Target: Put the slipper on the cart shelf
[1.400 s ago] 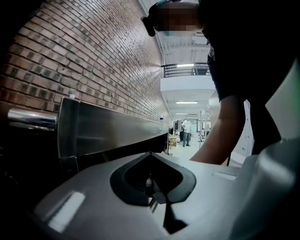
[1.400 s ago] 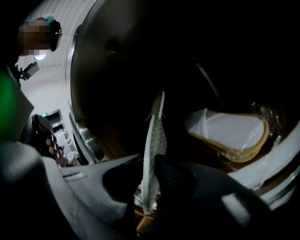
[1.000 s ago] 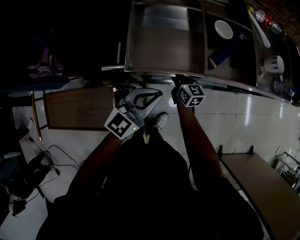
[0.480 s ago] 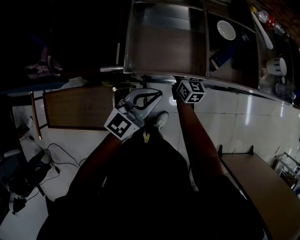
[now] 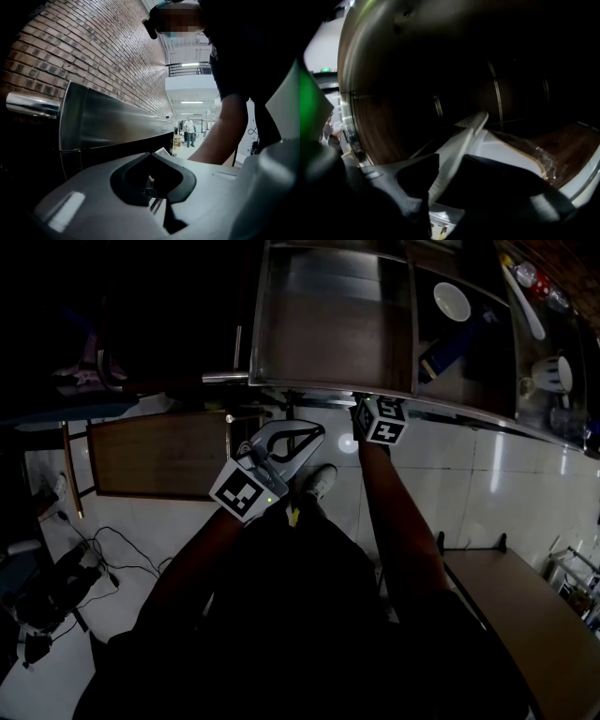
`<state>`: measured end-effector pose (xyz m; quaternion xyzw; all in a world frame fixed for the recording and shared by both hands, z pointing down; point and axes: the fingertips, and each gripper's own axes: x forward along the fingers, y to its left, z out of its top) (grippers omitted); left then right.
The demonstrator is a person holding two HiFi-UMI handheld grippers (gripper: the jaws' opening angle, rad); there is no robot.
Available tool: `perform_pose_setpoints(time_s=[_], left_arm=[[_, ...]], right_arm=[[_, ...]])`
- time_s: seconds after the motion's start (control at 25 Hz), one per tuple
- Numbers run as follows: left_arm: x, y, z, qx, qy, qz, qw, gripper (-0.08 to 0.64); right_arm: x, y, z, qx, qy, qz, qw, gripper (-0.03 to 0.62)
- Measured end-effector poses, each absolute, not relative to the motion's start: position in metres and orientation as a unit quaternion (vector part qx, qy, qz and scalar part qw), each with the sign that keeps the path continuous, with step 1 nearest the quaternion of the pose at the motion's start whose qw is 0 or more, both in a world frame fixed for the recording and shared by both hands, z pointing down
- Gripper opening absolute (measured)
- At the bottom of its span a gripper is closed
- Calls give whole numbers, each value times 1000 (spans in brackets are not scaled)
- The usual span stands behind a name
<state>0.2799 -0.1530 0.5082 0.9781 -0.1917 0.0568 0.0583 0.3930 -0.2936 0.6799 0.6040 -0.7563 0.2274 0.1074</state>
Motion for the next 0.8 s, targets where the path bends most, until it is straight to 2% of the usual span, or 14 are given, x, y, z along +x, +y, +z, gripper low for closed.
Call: perform_pose_setpoints(time_s=[0.08, 0.2, 0.8], left_arm=[[280, -153, 507, 978, -194, 55, 62, 3], [277, -154, 505, 977, -197, 55, 60, 3], [263, -147, 481, 977, -203, 48, 45, 3]], right_arm=[[395, -293, 678, 610, -754, 210, 127, 208], [395, -290, 675, 609, -757, 191, 141, 244], [362, -236, 610, 542, -823, 127, 114, 238]])
